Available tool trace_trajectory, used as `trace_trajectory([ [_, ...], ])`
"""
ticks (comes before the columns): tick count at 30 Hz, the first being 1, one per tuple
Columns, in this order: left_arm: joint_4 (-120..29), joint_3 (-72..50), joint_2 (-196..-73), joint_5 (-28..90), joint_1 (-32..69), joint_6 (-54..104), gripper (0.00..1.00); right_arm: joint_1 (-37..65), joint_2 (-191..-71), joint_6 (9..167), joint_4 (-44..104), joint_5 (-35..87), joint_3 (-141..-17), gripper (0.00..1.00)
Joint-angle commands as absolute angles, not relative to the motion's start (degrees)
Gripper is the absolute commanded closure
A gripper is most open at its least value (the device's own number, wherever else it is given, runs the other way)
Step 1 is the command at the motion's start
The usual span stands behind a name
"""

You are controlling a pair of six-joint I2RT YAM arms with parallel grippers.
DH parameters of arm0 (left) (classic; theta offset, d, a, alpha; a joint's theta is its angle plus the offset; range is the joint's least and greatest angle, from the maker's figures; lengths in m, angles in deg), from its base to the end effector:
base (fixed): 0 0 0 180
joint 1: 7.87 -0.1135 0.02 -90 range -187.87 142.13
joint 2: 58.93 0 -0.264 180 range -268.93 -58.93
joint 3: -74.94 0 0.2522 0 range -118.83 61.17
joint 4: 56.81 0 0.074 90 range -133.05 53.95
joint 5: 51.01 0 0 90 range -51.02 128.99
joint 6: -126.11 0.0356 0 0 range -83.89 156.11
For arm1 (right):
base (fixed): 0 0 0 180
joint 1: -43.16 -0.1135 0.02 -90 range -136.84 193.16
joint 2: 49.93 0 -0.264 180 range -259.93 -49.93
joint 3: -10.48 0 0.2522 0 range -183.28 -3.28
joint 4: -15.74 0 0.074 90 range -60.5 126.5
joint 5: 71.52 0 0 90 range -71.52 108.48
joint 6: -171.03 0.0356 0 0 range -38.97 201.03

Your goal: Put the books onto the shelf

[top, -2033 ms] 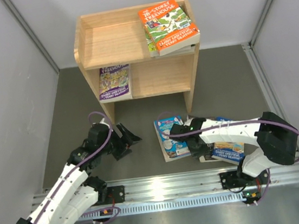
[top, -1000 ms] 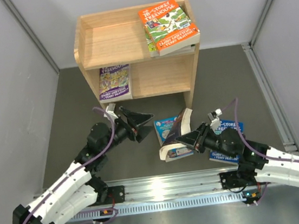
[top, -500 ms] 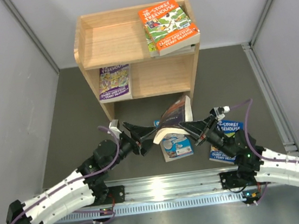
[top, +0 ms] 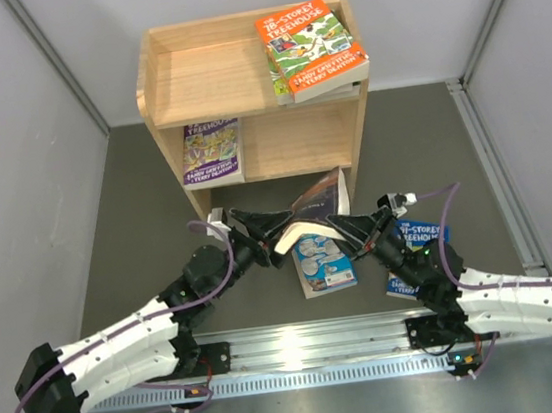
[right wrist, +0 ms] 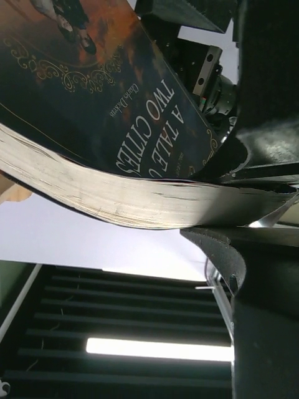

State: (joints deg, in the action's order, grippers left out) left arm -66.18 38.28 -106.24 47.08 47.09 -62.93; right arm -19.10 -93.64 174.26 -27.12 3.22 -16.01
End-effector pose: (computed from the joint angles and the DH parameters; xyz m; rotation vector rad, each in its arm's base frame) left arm 0.1178 -0.1593 0.2585 -0.8731 1.7904 -1.8618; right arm 0.0864 0.1441 0.2681 0.6796 1.3053 2.1943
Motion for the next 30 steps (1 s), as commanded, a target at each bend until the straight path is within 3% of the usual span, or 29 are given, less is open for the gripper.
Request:
trace_trajectory([
  [1,-72.2,35.2,-106.4,47.2,47.8,-62.1,0.13,-21.6,-94.8,176.0,-48.4,5.7,-18.3,1.00],
  [5,-71.0,34.4,-104.7,50.3,47.8,-61.2,0.23,-23.5,-96.4,175.8,-49.7,5.7,-18.3,1.00],
  [8,-70.7,34.3,-103.8,51.5,47.8,-60.0,0.47,-24.4,-97.4,175.7,-51.2,6.0,-18.2,1.00],
  [9,-70.6,34.2,-103.5,51.7,47.8,-59.2,0.65,-24.7,-97.7,175.7,-51.5,6.2,-18.1,1.00],
  [11,-70.0,33.4,-102.9,51.7,47.8,-57.3,0.92,-25.2,-98.0,176.5,-51.4,7.5,-17.8,1.00],
  [12,-68.0,32.7,-102.0,51.7,47.8,-56.6,1.00,-25.3,-97.9,176.6,-51.2,8.0,-17.6,1.00],
  [14,-60.2,30.2,-100.9,51.6,47.8,-53.6,1.00,-25.3,-96.4,176.8,-50.5,9.2,-16.6,0.95],
  [15,-56.9,26.8,-99.7,51.5,47.8,-50.1,1.00,-25.4,-95.5,177.1,-48.7,9.2,-16.0,0.85],
  [16,-48.9,25.0,-99.2,51.6,47.8,-48.3,1.00,-25.4,-94.2,177.3,-47.8,9.0,-14.7,0.66],
  [19,-36.6,17.4,-98.3,52.1,47.8,-41.0,1.00,-25.4,-87.3,177.2,-41.4,7.2,-12.2,0.37],
  [23,-23.9,11.4,-99.0,51.3,47.8,-35.0,1.00,-25.4,-76.1,175.3,-25.5,4.6,-12.1,0.25],
  [30,-22.5,8.5,-102.9,47.4,48.1,-31.0,1.00,-25.3,-72.3,174.3,-18.8,3.4,-12.8,0.22],
])
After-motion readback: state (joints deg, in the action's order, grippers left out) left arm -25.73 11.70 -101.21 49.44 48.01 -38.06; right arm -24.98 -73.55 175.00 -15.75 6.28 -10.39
